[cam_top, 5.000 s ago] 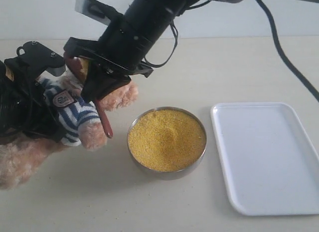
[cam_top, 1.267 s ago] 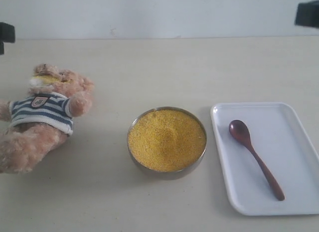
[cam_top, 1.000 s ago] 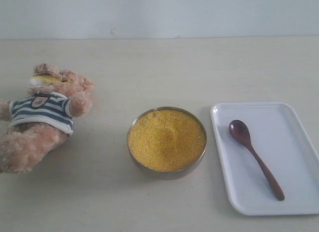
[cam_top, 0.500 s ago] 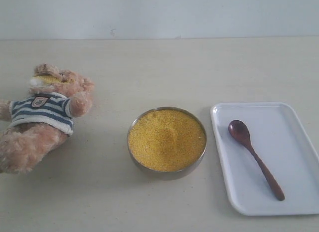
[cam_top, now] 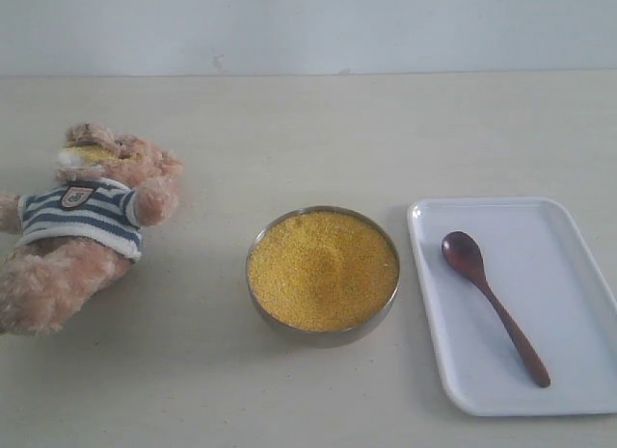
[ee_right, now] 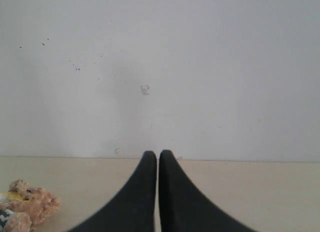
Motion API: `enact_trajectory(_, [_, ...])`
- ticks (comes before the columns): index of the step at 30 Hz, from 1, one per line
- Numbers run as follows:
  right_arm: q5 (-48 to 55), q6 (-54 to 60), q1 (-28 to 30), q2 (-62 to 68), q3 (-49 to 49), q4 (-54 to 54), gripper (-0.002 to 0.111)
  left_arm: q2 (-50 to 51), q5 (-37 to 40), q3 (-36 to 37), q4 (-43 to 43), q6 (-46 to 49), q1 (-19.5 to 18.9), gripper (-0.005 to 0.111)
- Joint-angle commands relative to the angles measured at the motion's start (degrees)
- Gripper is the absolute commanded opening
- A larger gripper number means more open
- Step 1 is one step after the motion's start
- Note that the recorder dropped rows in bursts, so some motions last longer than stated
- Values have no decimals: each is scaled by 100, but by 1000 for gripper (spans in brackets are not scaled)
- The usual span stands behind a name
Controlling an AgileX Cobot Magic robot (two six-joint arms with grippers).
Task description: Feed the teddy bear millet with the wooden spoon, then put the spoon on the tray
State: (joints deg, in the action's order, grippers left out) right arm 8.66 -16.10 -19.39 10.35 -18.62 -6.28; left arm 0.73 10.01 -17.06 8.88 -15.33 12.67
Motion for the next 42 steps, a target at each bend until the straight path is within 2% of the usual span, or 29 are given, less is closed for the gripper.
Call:
enact_trajectory(1, [-28,0,28,-47,34,-24,1,19,-17,114,-71,31,-5,4])
enact_trajectory(3, [-28,0,28,-47,34,-24,1,19,-17,255,-591,31,-120,4])
enact_trajectory(5, [-28,0,28,-47,34,-24,1,19,-82,496,-1047,31,-466,4])
enact_trajectory(9, [-28,0,28,-47,34,-24,1,19,-44,987,-386,31,-1264,4])
enact_trajectory(13, [-28,0,28,-47,34,-24,1,19,2,1385,-888,31,-2029,4])
enact_trajectory(17, [-28,0,28,-47,34,-24,1,19,-20,1706,-888,31,-2586,4])
enact_trajectory(19, [-28,0,28,-47,34,-24,1,19,485,1706,-888,31,-2774,4])
enact_trajectory(22, [-28,0,28,-47,34,-24,1,19,652,1706,-888,31,-2880,4])
enact_trajectory(27, [-28,0,28,-47,34,-24,1,-73,630,1706,-714,31,-2845,4])
enact_trajectory(34, [-57,0,28,-52,34,-24,1,-73,542,1706,-400,31,-2082,4])
enact_trajectory(37, [-57,0,28,-52,34,-24,1,-73,542,1706,-720,31,-2003,4])
enact_trajectory(42, [-57,0,28,-52,34,-24,1,-73,474,1706,-689,31,-2003,4])
